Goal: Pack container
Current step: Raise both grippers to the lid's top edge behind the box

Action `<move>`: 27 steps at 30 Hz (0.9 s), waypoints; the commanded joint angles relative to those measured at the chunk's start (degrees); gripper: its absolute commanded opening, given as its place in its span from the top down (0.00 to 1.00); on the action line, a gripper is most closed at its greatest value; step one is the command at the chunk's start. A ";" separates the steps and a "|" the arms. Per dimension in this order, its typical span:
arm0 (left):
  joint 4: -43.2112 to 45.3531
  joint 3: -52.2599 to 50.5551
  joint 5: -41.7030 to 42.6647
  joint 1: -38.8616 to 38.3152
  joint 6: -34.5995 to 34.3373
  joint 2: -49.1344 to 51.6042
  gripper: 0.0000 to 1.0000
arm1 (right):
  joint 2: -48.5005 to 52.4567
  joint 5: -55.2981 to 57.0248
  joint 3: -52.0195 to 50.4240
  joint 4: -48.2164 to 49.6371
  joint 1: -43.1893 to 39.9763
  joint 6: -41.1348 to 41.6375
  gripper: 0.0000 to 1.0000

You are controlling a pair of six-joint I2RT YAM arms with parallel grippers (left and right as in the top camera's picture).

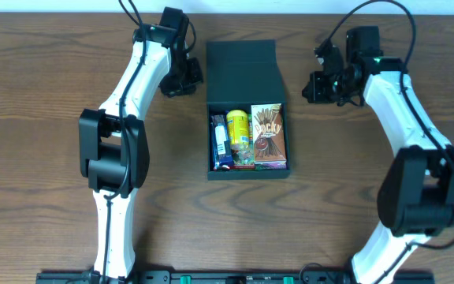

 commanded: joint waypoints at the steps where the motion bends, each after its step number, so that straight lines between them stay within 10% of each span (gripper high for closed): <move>1: 0.90 -0.28 0.66 0.15 -0.35 0.20 0.94 | 4.90 -5.05 -0.13 1.38 -0.17 2.78 0.99; 27: 15.69 -0.28 21.66 2.93 -8.46 8.92 0.95 | 18.60 -28.11 -0.11 24.41 -0.31 14.34 0.99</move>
